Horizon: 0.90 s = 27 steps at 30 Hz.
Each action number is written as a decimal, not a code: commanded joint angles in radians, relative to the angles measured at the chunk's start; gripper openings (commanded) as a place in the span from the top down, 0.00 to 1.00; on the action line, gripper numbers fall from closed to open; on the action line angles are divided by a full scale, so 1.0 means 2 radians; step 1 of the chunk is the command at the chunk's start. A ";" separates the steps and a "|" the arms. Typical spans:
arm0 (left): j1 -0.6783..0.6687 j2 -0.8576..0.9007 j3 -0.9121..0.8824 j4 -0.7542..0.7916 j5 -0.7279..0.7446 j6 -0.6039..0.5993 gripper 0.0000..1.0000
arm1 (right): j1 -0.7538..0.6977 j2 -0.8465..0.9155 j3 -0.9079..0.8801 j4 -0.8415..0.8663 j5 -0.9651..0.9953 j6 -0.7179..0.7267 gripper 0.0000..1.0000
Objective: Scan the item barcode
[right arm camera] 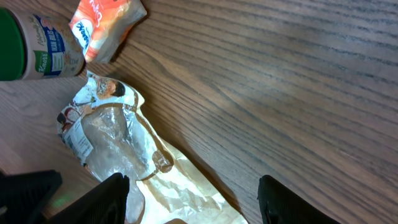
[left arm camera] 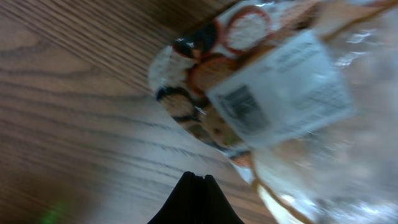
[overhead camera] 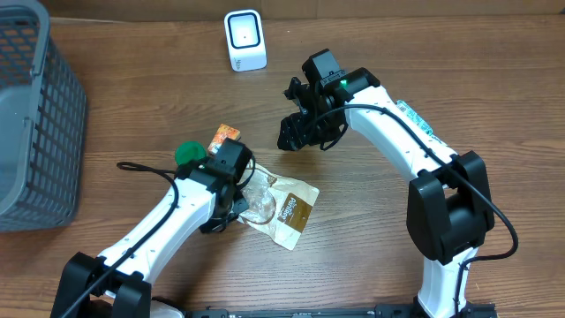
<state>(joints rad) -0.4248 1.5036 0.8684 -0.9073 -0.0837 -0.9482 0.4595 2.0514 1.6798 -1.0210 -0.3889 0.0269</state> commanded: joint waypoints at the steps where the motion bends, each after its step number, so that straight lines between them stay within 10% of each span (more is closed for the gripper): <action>1: 0.004 -0.008 -0.027 0.025 -0.006 0.069 0.96 | -0.001 -0.012 -0.005 0.002 -0.002 0.003 0.35; 27: 0.011 0.098 -0.016 0.273 0.021 0.250 0.96 | -0.016 -0.003 -0.093 0.022 -0.053 0.025 0.30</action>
<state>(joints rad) -0.4164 1.6730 0.8185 -0.3611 -0.0731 -0.5106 0.4511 2.0518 1.5269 -0.9913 -0.4377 0.0750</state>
